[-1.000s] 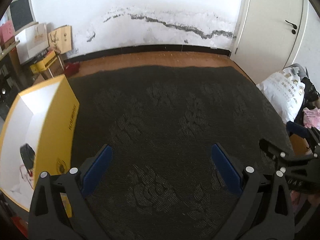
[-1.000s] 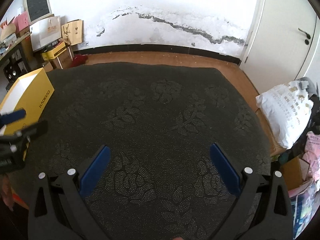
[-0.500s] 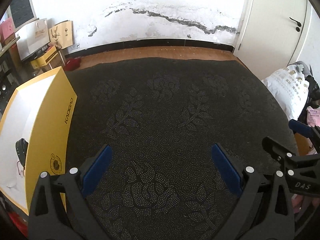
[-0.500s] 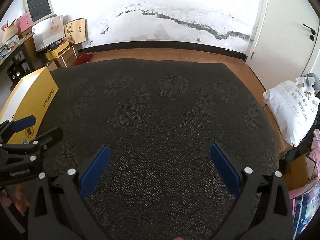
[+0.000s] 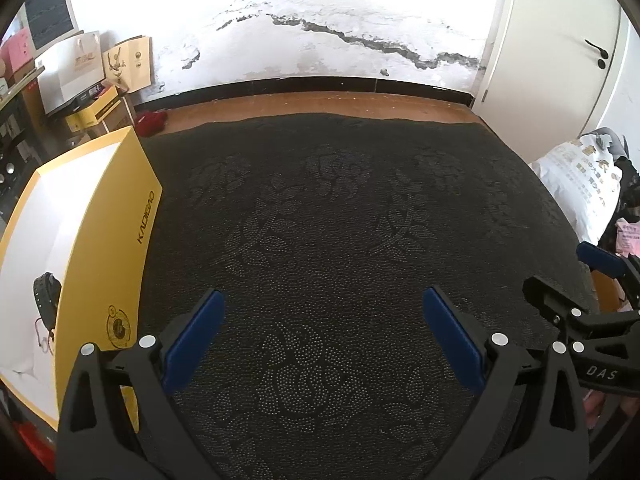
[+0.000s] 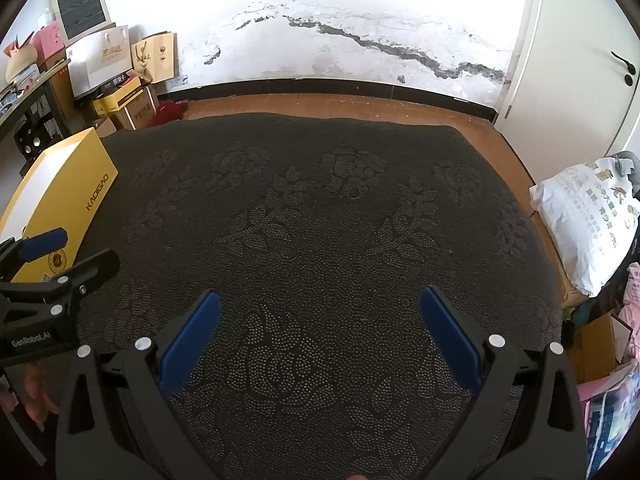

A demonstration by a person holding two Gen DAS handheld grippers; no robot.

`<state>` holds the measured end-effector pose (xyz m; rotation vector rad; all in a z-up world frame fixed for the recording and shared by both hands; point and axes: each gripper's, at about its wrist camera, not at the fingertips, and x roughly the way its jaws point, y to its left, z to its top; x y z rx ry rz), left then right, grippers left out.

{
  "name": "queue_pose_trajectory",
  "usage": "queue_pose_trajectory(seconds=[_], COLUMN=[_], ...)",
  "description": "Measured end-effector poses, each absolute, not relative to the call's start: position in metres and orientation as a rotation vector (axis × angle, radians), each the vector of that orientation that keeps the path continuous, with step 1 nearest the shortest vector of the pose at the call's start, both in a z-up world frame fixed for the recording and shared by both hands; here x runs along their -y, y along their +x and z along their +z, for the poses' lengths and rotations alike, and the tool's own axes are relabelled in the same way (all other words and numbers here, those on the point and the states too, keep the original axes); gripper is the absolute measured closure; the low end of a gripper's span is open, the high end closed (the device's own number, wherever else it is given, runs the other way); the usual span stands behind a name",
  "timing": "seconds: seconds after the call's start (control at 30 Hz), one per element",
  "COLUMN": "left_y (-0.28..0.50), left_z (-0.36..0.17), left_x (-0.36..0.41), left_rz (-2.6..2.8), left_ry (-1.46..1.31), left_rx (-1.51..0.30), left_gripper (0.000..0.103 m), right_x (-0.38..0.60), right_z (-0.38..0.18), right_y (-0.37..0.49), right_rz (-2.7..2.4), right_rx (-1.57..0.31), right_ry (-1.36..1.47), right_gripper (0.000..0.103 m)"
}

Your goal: Organize jewelry

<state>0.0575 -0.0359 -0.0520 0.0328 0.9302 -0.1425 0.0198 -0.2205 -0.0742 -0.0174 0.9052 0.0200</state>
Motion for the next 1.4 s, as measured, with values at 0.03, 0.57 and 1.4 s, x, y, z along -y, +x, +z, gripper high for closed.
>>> queue_pose_trajectory(seconds=[0.03,0.57,1.4], left_y=[0.0573,0.0567,0.0557], left_z=[-0.0521,-0.0520,-0.0527], left_x=[0.0344,0.0303,0.0297], left_rz=[-0.142,-0.139,-0.136], left_ry=[0.032,0.031,0.037], left_rx=[-0.930,-0.930,-0.930], left_gripper=[0.006,0.006,0.006], right_x=[0.2205,0.2199,0.2186], right_z=[-0.0742,-0.0751,-0.0749], right_y=[0.0200,0.0197,0.0200], right_rz=[0.020,0.022,0.023], right_rx=[-0.905,-0.904,-0.901], right_ry=[-0.018,-0.019,-0.021], right_gripper=[0.007,0.007,0.007])
